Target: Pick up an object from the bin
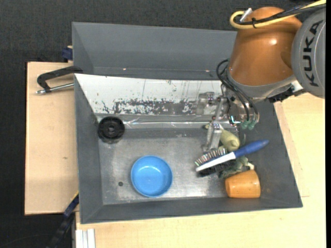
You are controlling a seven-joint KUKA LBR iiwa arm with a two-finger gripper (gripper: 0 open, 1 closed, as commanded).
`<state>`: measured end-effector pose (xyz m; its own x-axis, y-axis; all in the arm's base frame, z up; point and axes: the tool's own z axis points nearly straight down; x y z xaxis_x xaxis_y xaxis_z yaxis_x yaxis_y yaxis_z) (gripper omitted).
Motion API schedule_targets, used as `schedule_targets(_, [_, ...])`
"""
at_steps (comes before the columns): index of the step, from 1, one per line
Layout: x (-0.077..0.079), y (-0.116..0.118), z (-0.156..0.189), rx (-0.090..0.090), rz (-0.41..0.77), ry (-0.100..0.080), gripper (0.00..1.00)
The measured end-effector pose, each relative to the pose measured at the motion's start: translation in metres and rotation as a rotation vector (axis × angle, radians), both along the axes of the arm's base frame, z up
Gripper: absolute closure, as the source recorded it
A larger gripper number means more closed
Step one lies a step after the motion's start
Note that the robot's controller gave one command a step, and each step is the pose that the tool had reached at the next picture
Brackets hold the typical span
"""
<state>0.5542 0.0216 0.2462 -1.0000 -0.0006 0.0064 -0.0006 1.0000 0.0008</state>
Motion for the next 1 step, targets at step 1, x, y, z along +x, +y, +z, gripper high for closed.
schedule_targets(1, [-0.0269, -0.0476, -0.1040, -0.001, 0.092, 0.001, 0.00])
